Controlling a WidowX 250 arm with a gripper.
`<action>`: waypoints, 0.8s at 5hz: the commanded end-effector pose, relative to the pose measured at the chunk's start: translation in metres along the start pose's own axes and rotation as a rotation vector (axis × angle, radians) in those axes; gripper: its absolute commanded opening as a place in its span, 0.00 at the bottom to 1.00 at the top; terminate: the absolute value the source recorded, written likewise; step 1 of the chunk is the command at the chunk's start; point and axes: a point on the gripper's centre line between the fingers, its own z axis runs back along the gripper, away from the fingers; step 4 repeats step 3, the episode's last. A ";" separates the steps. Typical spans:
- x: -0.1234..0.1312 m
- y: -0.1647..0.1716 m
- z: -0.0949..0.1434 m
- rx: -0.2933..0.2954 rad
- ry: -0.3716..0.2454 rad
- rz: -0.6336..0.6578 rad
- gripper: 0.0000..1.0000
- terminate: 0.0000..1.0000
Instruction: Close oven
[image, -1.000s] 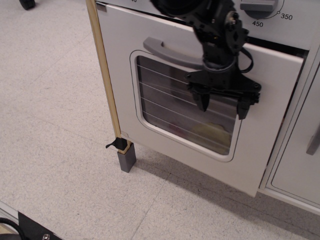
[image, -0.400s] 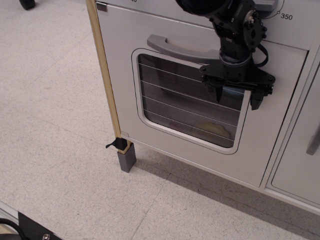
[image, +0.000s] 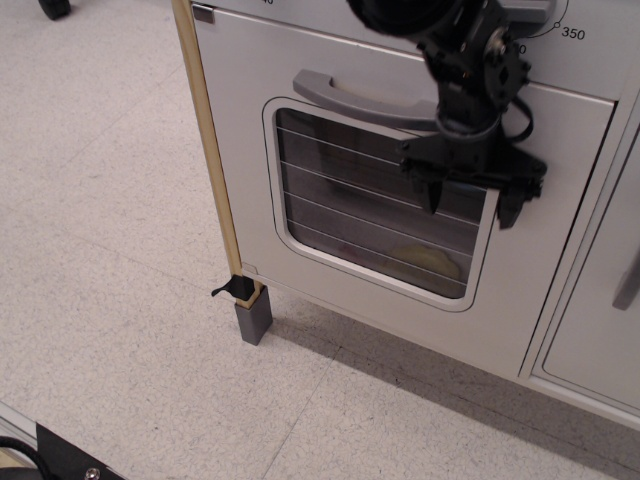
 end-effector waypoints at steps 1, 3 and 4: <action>-0.010 0.007 0.042 0.005 -0.029 -0.027 1.00 0.00; -0.010 0.007 0.042 0.005 -0.029 -0.027 1.00 1.00; -0.010 0.007 0.042 0.005 -0.029 -0.027 1.00 1.00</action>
